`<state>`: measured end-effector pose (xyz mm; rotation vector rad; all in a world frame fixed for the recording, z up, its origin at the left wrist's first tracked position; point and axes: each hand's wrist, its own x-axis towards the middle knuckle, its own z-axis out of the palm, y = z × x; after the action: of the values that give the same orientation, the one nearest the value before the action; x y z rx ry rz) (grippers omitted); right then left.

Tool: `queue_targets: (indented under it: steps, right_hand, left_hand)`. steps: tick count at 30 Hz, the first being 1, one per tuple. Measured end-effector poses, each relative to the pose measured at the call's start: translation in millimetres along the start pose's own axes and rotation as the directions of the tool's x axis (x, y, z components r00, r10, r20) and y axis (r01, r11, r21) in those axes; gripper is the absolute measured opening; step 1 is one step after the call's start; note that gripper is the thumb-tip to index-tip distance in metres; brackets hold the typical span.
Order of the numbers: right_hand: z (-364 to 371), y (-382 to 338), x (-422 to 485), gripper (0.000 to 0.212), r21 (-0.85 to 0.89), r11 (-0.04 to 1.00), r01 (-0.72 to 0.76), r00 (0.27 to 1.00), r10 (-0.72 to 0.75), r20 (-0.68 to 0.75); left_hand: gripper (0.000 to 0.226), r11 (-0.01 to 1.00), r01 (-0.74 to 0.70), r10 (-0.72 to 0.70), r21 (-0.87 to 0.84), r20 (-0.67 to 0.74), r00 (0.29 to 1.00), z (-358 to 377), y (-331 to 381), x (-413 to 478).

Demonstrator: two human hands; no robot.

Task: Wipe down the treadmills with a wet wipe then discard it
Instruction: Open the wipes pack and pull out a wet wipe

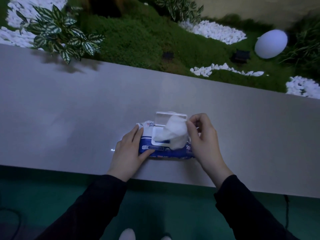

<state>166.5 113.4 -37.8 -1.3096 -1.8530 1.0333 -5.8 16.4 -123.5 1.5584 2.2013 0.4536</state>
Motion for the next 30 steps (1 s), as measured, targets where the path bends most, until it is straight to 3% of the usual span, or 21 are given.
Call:
queue_targets:
  steps: [7, 10, 15, 23, 27, 30]
  right_hand:
    - [-37, 3, -8, 0.008, -0.009, 1.000, -0.013, 1.000, 0.013, -0.015]
    - [-48, 10, -15, 0.008, -0.028, 0.998, -0.055, 0.997, 0.054, -0.049]
    - [-59, 13, -28, 0.006, -0.001, 0.996, -0.090, 0.992, 0.089, -0.090]
    - [-45, 16, -45, 0.009, 0.033, 0.994, -0.109, 0.992, 0.111, -0.063]
    - [-41, 13, -52, 0.009, 0.039, 0.992, -0.116, 0.992, 0.118, -0.054]
    - [-42, 6, -54, 0.010, 0.075, 0.989, -0.129, 0.989, 0.133, -0.058]
  left_hand:
    - [0.102, 0.984, -0.060, 0.054, -0.166, -0.038, 0.998, -34, 37, 28]
    - [0.094, 0.979, -0.176, 0.174, -0.103, -0.021, 0.984, -39, 54, 39]
    - [0.052, 0.962, -0.269, 0.266, -0.052, -0.053, 0.962, -21, 48, 12]
    - [0.058, 0.924, -0.304, 0.288, 0.230, 0.102, 0.952, 6, 37, -16]
    - [0.059, 0.926, -0.275, 0.243, 0.258, 0.149, 0.958, 7, 44, -15]
    - [0.054, 0.952, -0.228, 0.211, 0.203, 0.101, 0.972, 7, 47, -15]
